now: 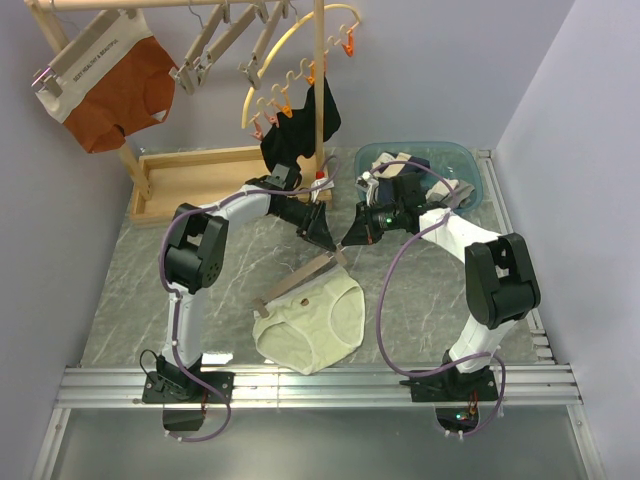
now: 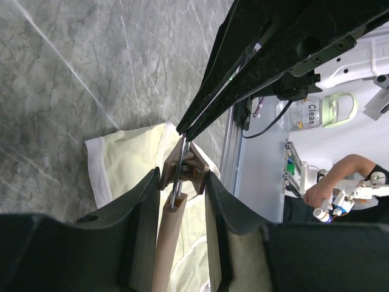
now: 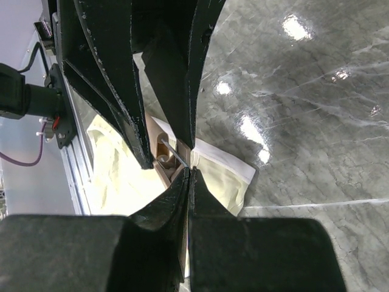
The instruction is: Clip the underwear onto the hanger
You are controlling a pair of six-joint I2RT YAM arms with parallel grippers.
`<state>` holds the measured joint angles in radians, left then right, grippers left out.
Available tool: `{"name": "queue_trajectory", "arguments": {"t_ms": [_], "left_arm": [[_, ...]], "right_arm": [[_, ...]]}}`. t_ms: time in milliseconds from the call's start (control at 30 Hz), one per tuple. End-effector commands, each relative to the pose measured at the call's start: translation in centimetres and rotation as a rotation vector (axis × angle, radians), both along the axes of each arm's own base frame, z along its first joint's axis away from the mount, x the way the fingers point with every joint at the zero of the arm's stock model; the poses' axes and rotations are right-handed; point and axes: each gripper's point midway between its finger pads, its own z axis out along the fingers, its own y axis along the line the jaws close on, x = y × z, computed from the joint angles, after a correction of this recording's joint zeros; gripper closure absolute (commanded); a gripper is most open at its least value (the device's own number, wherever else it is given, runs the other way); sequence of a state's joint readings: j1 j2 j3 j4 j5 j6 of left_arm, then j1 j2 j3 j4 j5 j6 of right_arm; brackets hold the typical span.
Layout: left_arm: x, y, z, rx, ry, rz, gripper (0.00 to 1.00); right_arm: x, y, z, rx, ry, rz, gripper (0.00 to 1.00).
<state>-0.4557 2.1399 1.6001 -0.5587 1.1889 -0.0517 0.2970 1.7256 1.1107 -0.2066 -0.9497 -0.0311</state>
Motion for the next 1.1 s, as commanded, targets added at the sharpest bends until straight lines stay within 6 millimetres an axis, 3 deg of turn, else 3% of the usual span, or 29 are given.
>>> {"name": "queue_trajectory", "arguments": {"t_ms": [0,33,133,533,800,833,1033,1067], "left_arm": [[-0.6,-0.6,1.4,-0.044,-0.03,-0.045,0.7],[-0.5,-0.6,1.3,-0.038,-0.033,-0.041,0.58],[-0.2,-0.8,1.4,-0.042,-0.047,-0.026,0.5],[-0.3,-1.2,0.6,-0.007,-0.069,-0.027,0.49],[-0.6,-0.9,0.3,0.0,-0.069,-0.033,0.9],[-0.7,-1.0,0.4,-0.004,-0.066,-0.035,1.0],[-0.8,-0.9,0.4,-0.032,-0.081,-0.065,1.0],[-0.9,-0.9,0.3,-0.036,-0.076,-0.071,1.0]], "right_arm": [[0.0,0.7,2.1,0.032,-0.055,0.026,1.0],[0.0,0.8,2.1,0.033,-0.053,0.025,1.0],[-0.1,0.8,2.2,0.038,-0.048,0.027,1.0],[0.0,1.0,2.0,0.038,-0.031,0.02,1.0],[0.1,1.0,1.7,0.035,-0.019,0.019,1.0],[0.1,0.9,1.6,0.035,-0.015,0.017,1.0],[0.0,0.9,1.4,0.024,-0.007,0.016,1.0],[0.1,0.7,1.2,0.011,-0.003,0.006,0.96]]}}
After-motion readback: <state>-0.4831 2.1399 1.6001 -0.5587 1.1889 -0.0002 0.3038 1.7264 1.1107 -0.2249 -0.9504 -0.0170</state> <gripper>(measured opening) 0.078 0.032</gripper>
